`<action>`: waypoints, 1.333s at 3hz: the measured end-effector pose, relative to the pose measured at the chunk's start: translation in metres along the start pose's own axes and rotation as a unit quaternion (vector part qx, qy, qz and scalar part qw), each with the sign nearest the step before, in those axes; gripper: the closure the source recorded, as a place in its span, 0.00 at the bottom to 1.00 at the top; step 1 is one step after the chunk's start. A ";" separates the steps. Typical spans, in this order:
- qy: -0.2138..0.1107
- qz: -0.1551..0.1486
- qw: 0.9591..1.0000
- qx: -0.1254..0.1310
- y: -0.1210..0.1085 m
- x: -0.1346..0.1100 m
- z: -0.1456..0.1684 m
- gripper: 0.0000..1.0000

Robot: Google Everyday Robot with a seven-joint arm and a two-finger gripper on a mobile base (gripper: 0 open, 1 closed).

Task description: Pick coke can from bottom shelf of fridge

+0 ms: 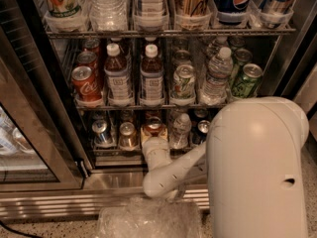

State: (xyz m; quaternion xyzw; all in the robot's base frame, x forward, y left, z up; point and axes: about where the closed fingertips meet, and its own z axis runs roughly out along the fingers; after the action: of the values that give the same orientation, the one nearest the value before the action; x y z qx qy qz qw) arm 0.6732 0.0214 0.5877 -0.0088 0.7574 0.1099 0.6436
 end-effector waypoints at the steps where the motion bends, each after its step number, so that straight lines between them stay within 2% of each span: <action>1: -0.002 0.006 1.000 0.003 0.002 -0.008 -0.017 1.00; 2: -0.022 -0.001 1.000 0.001 0.004 -0.039 -0.030 1.00; 3: -0.043 0.004 0.999 -0.021 0.010 -0.072 -0.038 1.00; 4: -0.035 0.028 0.996 -0.079 0.015 -0.085 -0.051 1.00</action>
Offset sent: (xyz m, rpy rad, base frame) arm -0.0326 -0.0111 0.0875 -0.0027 -0.1006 -0.0088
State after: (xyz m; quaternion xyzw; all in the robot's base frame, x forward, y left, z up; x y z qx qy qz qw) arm 0.6357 0.0160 0.6811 -0.0347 0.7234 0.1881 0.6634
